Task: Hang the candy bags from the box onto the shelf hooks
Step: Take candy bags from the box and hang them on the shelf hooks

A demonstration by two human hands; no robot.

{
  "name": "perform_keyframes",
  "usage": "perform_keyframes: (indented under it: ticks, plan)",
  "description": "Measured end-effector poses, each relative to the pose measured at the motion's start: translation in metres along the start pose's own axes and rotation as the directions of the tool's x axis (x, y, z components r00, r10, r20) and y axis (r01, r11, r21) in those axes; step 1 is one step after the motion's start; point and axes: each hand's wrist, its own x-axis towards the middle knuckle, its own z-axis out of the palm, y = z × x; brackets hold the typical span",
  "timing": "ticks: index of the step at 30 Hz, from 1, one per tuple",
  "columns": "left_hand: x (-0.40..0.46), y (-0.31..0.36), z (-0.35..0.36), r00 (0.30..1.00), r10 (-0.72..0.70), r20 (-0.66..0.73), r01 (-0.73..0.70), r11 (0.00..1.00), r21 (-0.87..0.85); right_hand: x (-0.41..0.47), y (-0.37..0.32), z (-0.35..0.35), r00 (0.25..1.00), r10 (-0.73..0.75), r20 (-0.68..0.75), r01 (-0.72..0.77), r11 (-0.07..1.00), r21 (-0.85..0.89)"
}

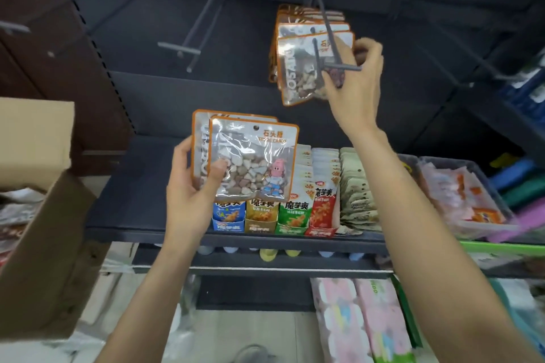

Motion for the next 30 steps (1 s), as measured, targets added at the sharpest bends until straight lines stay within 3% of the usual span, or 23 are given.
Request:
perform_keyframes:
  ticks: [3, 6, 9, 12, 16, 24, 30]
  plan:
    - [0.002, 0.004, 0.007, 1.0, -0.009, 0.012, 0.009, 1.0, -0.006, 0.006, 0.011, 0.01, 0.999, 0.009, 0.04, -0.007, 0.999, -0.049]
    - [0.004, 0.008, 0.017, 0.999, -0.002, 0.034, 0.003, 1.0, -0.021, -0.012, 0.006, -0.011, 0.995, 0.095, 0.036, -0.1, 0.973, 0.21]
    - [0.004, 0.009, 0.027, 0.999, 0.004, 0.049, -0.001, 0.999, -0.046, -0.06, -0.014, -0.051, 0.932, 0.268, 0.243, -0.361, 0.737, 0.571]
    - [0.002, 0.008, 0.036, 0.994, 0.018, 0.112, -0.01, 0.997, -0.076, -0.102, -0.036, -0.067, 0.829, 0.283, 0.482, -0.541, 0.621, 0.567]
    - [0.003, 0.018, 0.045, 0.952, 0.114, 0.285, -0.099, 0.993, -0.068, -0.125, -0.039, -0.07, 0.822, 0.348, 0.45, -0.569, 0.512, 0.643]
    - [0.045, 0.055, 0.062, 0.893, 0.308, 0.327, -0.355, 0.93, 0.094, -0.117, -0.025, -0.078, 0.86, 0.36, 0.362, -0.51, 0.572, 0.642]
    - [0.057, 0.045, 0.065, 0.926, 0.29, 0.241, -0.33, 0.933, 0.145, -0.108, -0.024, -0.07, 0.84, 0.335, 0.427, -0.541, 0.58, 0.609]
